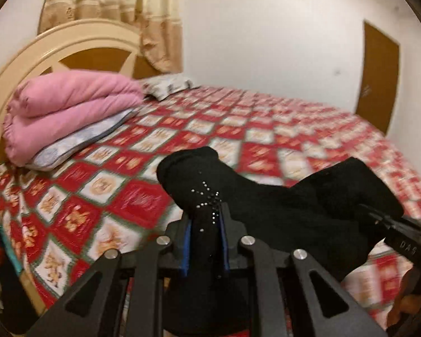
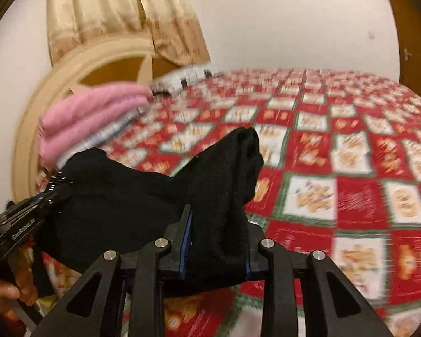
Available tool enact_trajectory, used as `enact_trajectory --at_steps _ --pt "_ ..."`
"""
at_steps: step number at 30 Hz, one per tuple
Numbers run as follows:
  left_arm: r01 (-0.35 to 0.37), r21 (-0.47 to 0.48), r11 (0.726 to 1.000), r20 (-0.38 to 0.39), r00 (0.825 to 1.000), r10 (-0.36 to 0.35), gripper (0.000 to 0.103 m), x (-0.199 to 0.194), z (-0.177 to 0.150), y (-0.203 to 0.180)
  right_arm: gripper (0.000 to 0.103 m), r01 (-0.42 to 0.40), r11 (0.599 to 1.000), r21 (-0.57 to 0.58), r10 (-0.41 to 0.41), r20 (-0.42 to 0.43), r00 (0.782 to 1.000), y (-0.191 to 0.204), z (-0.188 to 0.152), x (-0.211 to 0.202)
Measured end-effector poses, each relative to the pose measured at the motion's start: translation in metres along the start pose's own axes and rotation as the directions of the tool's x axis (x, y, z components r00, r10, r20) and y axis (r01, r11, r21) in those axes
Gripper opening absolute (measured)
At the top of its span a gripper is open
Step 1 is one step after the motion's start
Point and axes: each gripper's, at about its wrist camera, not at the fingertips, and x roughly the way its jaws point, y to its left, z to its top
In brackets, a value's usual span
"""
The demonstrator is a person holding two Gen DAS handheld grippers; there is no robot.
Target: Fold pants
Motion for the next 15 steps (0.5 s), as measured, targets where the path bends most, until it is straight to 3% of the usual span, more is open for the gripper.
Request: enact_trajectory --at_steps 3,4,7,8,9,10,11,13,15 --pt "-0.044 -0.019 0.999 -0.102 0.994 0.042 0.018 0.039 -0.022 0.013 0.031 0.055 0.998 -0.003 -0.056 -0.045 0.997 -0.006 -0.011 0.028" --pt "-0.047 -0.032 0.998 -0.129 0.991 0.042 0.023 0.048 -0.03 0.017 0.033 0.053 0.998 0.02 -0.052 -0.049 0.997 -0.012 -0.014 0.031" --pt "-0.073 -0.053 0.996 -0.157 0.986 0.064 0.044 0.054 -0.045 0.019 0.045 0.031 0.997 0.074 -0.026 -0.067 0.997 -0.026 -0.018 0.033" --pt "-0.102 -0.044 0.994 -0.146 0.985 0.095 0.058 0.053 -0.046 0.018 0.049 0.026 0.996 0.091 -0.019 -0.079 0.997 -0.029 -0.019 0.035" --pt "-0.139 -0.027 0.99 -0.134 0.982 0.135 0.067 0.052 -0.046 0.016 0.06 0.03 0.994 0.108 -0.019 -0.097 0.995 -0.033 -0.019 0.039" --pt "-0.191 -0.004 0.982 -0.124 0.974 0.189 0.083 0.052 -0.046 0.014 0.07 0.032 0.991 0.128 -0.018 -0.113 0.993 -0.037 -0.02 0.041" --pt "-0.235 0.009 0.972 -0.118 0.965 0.234 0.095 0.053 -0.046 0.015 0.071 0.02 0.986 0.166 0.0 -0.121 0.993 -0.043 -0.021 0.043" --pt "-0.256 -0.004 0.967 -0.132 0.958 0.253 0.102 0.055 -0.045 0.024 0.071 -0.023 0.976 0.216 0.048 -0.11 0.993 -0.051 -0.023 0.04" --pt "-0.233 -0.028 0.972 -0.158 0.961 0.226 0.102 0.053 -0.044 0.033 0.071 -0.013 0.974 0.226 0.037 -0.1 0.994 -0.051 -0.024 0.032"
